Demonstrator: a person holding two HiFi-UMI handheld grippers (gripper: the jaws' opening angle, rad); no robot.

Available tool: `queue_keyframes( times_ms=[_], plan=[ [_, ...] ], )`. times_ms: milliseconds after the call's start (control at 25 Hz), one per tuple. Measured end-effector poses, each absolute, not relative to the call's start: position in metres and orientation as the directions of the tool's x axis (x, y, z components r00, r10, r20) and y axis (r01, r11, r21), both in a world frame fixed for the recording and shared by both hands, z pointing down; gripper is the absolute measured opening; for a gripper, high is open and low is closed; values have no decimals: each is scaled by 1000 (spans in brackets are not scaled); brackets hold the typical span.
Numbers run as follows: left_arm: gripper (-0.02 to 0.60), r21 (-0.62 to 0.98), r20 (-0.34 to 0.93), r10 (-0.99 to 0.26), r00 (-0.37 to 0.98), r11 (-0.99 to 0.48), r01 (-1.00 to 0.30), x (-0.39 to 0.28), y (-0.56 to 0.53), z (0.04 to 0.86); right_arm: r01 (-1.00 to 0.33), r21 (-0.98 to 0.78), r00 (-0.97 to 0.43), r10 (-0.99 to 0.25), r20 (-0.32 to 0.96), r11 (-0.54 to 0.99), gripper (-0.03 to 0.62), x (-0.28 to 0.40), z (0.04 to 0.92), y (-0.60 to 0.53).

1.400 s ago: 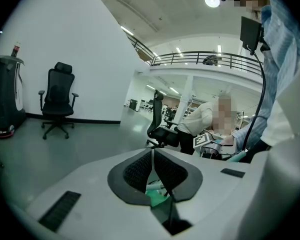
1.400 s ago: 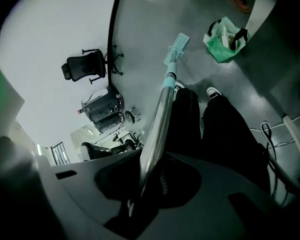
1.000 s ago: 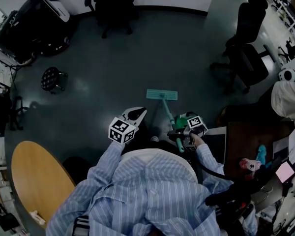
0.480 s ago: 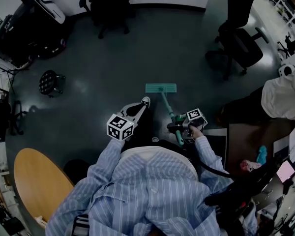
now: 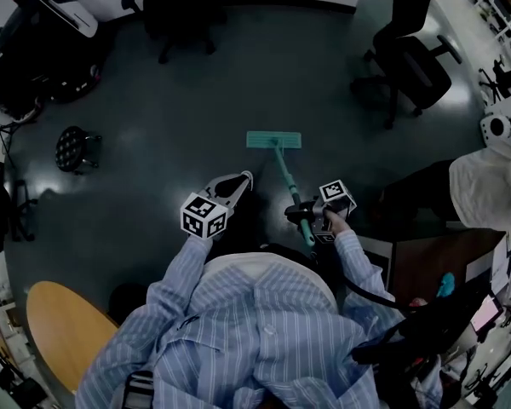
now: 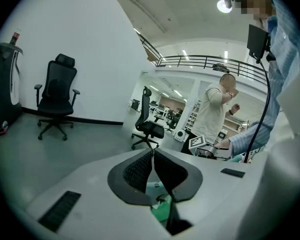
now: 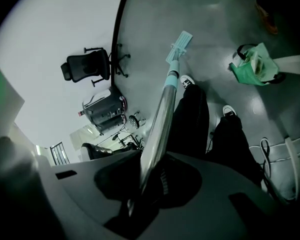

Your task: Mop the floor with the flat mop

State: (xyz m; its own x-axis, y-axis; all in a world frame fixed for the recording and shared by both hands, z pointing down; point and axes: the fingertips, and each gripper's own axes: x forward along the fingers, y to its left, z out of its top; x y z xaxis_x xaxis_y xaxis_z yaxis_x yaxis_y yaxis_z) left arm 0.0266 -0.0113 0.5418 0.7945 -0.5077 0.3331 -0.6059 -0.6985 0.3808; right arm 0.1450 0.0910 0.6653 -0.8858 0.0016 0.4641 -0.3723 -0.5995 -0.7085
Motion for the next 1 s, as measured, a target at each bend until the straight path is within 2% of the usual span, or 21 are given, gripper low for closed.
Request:
queue_keyframes(
  times_ms=[280, 680, 1000],
  plan=[
    [15, 432, 377, -501, 779, -648, -627, -6, -109, 552, -382, -687, -882, 22, 471, -618, 97, 129, 650, -18],
    [15, 487, 392, -462, 795, -630, -606, -9, -214, 577, -390, -676, -869, 7, 495, -626, 97, 129, 656, -173],
    [15, 512, 388, -418, 822, -644, -569, 3, -274, 585, -481, -645, -823, 51, 566, -594, 95, 135, 680, -299]
  ],
)
